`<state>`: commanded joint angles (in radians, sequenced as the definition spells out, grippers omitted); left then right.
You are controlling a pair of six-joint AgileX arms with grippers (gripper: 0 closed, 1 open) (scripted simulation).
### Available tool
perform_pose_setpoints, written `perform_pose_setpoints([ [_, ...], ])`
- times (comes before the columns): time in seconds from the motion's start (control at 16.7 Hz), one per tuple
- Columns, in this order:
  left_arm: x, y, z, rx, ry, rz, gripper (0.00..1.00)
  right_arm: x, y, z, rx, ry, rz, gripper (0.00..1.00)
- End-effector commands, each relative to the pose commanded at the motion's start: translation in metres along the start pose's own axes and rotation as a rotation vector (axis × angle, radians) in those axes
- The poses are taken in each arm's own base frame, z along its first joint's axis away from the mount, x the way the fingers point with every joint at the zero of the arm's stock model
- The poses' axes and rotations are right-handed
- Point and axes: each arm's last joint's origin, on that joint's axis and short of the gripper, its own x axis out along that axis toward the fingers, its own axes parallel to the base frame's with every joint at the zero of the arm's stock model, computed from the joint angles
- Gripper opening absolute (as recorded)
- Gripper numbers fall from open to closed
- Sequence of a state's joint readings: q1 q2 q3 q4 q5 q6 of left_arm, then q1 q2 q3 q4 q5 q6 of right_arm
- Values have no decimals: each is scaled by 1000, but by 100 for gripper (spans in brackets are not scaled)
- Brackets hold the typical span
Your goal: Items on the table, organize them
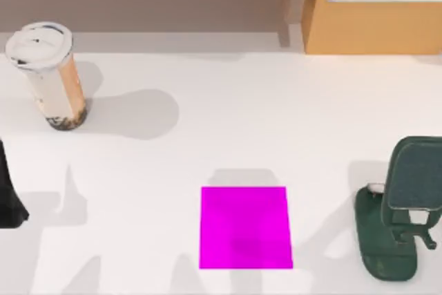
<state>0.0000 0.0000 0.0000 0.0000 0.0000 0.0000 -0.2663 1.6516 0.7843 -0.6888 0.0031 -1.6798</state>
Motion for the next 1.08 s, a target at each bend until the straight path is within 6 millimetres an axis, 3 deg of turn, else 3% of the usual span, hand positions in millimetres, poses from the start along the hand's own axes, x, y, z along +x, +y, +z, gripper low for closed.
perform_pose_setpoints([
  [0.36,0,0,0,0,0,0,100,8,2,0,0,-1,6,100],
  [1.08,0,0,0,0,0,0,100,8,2,0,0,-1,6,10],
])
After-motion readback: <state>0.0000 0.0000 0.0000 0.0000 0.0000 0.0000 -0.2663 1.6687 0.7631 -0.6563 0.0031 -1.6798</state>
